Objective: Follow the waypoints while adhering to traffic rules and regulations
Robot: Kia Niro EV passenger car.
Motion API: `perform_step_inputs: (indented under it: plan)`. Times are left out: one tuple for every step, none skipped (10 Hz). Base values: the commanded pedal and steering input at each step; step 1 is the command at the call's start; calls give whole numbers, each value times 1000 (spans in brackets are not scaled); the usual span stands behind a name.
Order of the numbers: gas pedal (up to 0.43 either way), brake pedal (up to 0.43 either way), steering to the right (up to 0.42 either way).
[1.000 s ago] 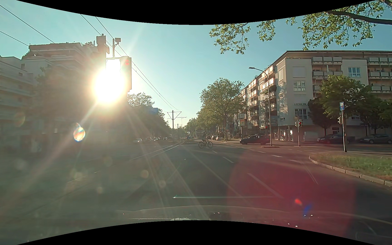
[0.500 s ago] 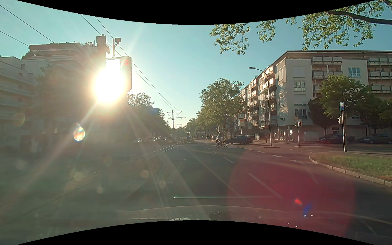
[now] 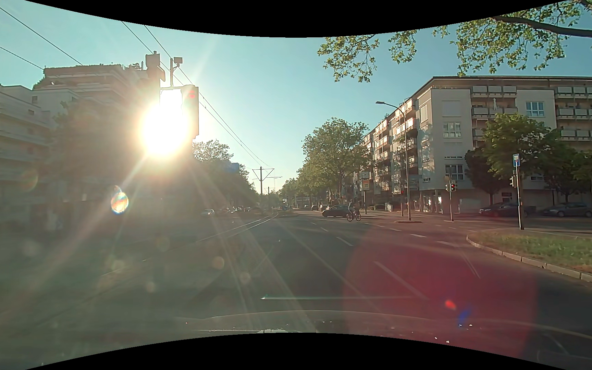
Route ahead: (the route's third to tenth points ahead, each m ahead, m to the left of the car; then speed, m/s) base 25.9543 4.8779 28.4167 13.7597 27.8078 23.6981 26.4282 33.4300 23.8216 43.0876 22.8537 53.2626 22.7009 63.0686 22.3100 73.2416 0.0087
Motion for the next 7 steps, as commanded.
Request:
perform_step_inputs:
  plan:
    - [0,207,2]
    - [0,207,3]
    - [0,213,2]
    - [0,213,2]
    - [0,213,2]
    - [0,213,2]
    - [0,213,2]
